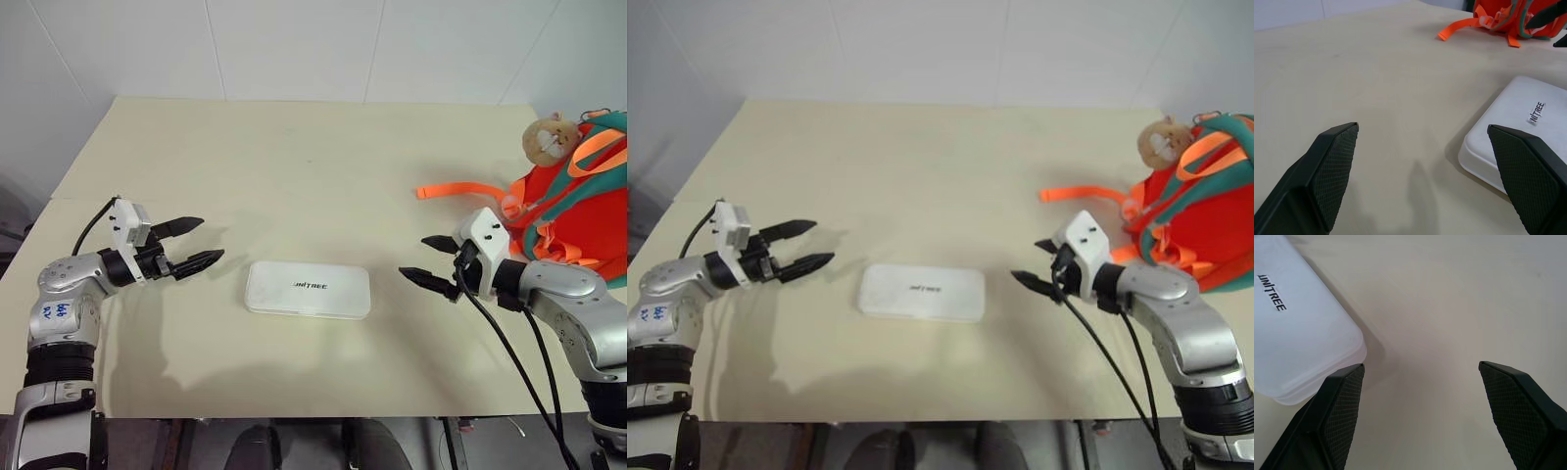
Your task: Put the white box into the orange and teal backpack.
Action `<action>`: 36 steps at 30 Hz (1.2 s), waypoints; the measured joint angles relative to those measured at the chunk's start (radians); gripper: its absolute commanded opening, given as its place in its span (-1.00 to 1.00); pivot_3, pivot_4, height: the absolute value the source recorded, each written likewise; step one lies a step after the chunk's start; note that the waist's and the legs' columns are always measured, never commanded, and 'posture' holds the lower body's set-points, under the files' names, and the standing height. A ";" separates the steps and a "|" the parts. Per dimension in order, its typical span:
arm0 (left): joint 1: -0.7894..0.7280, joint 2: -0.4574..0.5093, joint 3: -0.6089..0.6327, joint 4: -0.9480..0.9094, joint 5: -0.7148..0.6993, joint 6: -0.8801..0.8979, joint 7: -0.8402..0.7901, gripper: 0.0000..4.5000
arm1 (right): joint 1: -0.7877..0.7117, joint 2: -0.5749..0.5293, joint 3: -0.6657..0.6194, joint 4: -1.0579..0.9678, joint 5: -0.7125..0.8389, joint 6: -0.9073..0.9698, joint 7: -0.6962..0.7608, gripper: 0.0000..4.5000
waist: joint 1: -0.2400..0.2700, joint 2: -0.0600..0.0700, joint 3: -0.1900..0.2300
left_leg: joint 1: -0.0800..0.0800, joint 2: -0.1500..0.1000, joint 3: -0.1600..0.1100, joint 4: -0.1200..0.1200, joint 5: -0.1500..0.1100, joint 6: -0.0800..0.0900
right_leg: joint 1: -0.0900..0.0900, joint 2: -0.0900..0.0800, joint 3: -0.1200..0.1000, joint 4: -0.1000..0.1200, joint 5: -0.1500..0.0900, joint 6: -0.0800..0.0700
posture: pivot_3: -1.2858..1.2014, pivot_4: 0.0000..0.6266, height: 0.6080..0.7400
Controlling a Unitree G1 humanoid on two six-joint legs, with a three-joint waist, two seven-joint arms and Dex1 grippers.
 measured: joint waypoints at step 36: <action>0.068 -0.145 0.142 -0.281 -0.388 0.947 0.448 0.99 | -0.046 0.050 0.163 0.095 -0.148 -0.049 0.006 1.00 | -0.001 0.000 0.000 | 0.001 -0.001 -0.002 0.000 0.001 -0.001 | 0.002 -0.002 -0.001 0.000 0.000 0.000 | 0.03 -0.52 1.00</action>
